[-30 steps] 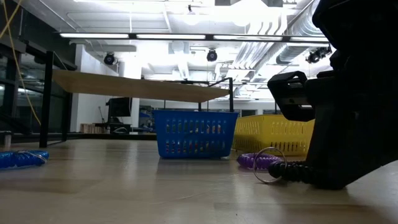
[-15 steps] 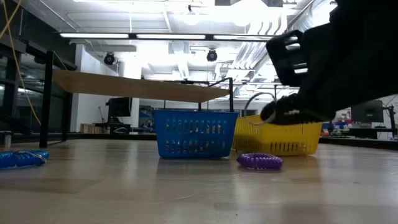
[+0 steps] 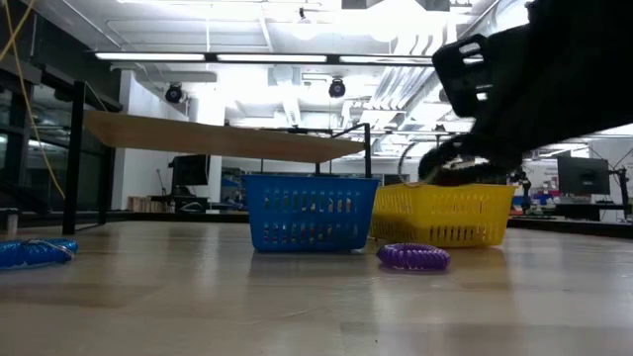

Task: Pick & Place Office Desk Supplies
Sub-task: Put the black spring keychain into the red bin, then put the violet spring keychain into the red bin

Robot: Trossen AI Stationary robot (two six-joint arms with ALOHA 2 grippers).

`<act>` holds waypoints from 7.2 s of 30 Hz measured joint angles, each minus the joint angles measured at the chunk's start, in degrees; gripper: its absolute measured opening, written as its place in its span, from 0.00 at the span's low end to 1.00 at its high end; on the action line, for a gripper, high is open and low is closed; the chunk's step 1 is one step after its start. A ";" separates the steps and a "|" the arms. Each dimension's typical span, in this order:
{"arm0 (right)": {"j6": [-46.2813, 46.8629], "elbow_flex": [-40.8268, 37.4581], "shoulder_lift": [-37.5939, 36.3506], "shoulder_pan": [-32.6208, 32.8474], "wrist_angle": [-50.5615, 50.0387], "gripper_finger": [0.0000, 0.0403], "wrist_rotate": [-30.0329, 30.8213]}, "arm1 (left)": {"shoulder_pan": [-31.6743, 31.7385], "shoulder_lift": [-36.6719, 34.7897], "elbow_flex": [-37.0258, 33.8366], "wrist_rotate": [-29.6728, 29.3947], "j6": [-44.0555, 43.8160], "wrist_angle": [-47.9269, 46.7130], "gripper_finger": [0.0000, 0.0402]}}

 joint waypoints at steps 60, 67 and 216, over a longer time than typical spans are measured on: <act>9.15 0.00 -13.18 -56.78 -26.41 0.07 -7.31 | 0.01 0.00 0.00 -0.01 0.01 0.13 0.28; 7.69 0.01 -13.18 -61.98 -24.07 0.07 -6.40 | 0.01 0.00 0.00 -0.01 0.01 0.13 0.28; 7.23 -0.02 -20.37 -12.08 -28.45 0.33 -8.54 | 0.02 0.00 0.00 -0.01 0.01 0.17 0.28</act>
